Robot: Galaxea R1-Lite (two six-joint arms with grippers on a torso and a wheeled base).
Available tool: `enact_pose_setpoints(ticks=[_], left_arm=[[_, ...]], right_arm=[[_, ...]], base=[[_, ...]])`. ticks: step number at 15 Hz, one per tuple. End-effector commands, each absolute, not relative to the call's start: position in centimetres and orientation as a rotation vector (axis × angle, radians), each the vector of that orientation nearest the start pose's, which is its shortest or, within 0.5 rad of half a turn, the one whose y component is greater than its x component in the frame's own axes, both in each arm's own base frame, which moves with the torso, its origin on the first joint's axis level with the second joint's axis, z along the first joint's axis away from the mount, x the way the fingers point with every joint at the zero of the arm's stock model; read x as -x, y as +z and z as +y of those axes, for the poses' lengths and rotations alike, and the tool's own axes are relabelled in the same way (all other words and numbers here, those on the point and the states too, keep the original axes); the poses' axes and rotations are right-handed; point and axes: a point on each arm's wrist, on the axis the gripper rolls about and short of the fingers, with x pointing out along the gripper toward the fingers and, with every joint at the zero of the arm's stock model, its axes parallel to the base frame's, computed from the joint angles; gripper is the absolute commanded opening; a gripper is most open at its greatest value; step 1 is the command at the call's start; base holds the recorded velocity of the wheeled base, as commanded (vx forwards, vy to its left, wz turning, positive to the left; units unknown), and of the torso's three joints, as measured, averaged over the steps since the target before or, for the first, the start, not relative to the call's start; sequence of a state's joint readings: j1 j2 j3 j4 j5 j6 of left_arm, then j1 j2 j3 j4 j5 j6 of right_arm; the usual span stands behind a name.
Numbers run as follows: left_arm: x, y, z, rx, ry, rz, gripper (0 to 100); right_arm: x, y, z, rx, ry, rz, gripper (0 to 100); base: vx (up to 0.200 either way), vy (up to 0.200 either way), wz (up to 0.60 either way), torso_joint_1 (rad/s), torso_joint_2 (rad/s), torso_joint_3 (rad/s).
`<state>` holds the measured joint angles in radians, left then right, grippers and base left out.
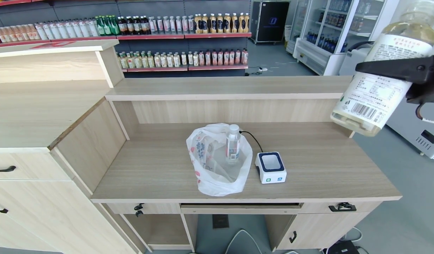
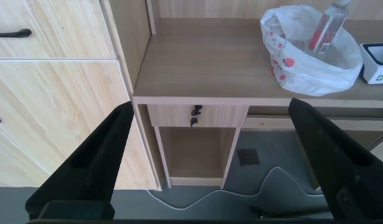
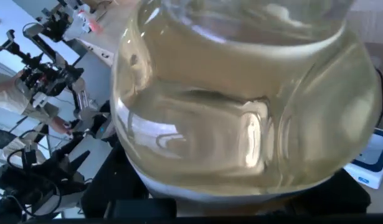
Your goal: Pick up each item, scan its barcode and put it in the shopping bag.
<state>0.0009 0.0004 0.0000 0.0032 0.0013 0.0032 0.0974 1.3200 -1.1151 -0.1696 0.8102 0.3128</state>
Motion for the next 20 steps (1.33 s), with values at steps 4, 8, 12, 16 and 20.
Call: enact_pose_setpoints(ticks=[4,8,12,16,20], left_arm=[[2.3,7.5,0.0,-0.003,0.003,0.003,100],[2.3,7.5,0.0,-0.003,0.003,0.003,100],[2.3,7.5,0.0,-0.003,0.003,0.003,100],[2.3,7.5,0.0,-0.003,0.003,0.003,100],[2.3,7.5,0.0,-0.003,0.003,0.003,100]], right_arm=[[-14.9,31.5,5.3,-0.266,1.029,0.175,0],[-13.3,31.5,5.7,-0.272,1.075,0.22,0],[-12.0,30.5,5.4,-0.275,1.085,0.237,0],[-11.5,29.6,5.4,-0.279,1.088,0.259,0],[-11.5,29.6,5.4,-0.297,1.092,0.272,0]], base=[[0.0,0.0,0.0,0.0,0.0,0.0],[0.0,0.0,0.0,0.0,0.0,0.0],[0.0,0.0,0.0,0.0,0.0,0.0],[0.0,0.0,0.0,0.0,0.0,0.0],[0.0,0.0,0.0,0.0,0.0,0.0]])
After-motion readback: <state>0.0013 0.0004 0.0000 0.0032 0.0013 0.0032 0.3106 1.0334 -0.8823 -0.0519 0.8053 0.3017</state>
